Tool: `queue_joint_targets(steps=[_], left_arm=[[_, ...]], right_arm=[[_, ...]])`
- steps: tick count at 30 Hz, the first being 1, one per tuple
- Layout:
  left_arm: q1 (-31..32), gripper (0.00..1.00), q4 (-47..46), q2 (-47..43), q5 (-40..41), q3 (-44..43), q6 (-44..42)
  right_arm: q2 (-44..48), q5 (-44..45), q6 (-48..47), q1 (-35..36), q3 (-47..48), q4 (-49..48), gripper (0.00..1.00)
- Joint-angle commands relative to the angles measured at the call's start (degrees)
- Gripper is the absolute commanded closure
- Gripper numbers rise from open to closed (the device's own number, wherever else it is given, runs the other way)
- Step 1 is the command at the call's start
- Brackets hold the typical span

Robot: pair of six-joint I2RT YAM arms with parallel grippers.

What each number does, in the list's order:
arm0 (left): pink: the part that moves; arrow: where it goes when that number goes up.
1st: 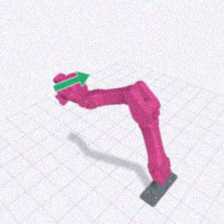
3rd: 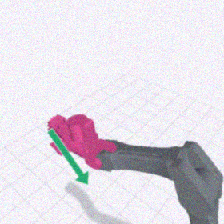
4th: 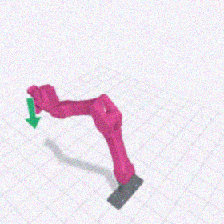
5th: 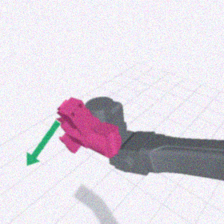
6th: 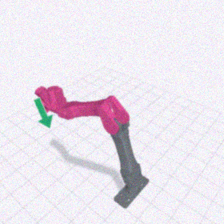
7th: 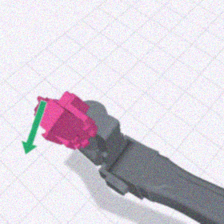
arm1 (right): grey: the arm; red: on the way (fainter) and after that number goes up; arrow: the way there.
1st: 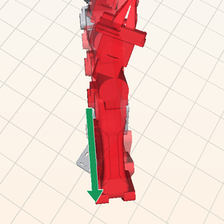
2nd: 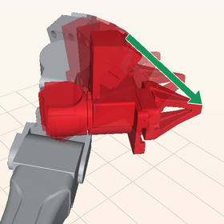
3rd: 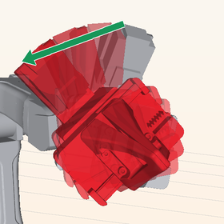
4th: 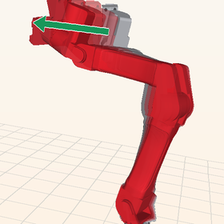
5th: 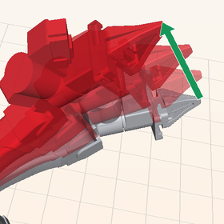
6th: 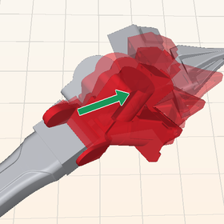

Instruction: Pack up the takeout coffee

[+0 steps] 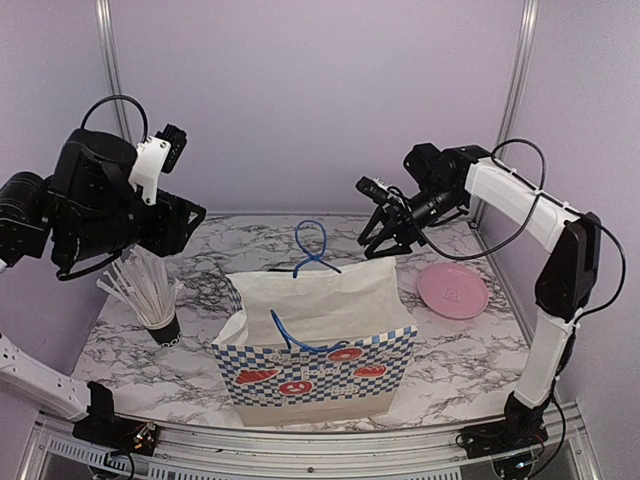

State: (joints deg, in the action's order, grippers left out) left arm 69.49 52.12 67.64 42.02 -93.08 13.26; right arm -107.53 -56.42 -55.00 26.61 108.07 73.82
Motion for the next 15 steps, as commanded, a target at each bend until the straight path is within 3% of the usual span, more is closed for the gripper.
queue_joint_targets(steps=[1, 8, 15], left_arm=[[-5.2, 0.44, 5.8, -1.4, -0.6, 9.7, 13.1], [-10.0, 0.58, 15.8, -7.5, 4.0, 17.5, 30.6], [-17.5, 0.6, 16.5, -10.2, 1.1, 21.3, 30.4]], right_arm=[[4.0, 1.9, 4.1, -0.2, -1.5, -5.7, 0.52], [5.2, 1.0, 5.3, -0.2, -2.5, -7.1, 0.53], [5.2, 0.4, 5.3, -0.2, -2.6, -7.1, 0.53]])
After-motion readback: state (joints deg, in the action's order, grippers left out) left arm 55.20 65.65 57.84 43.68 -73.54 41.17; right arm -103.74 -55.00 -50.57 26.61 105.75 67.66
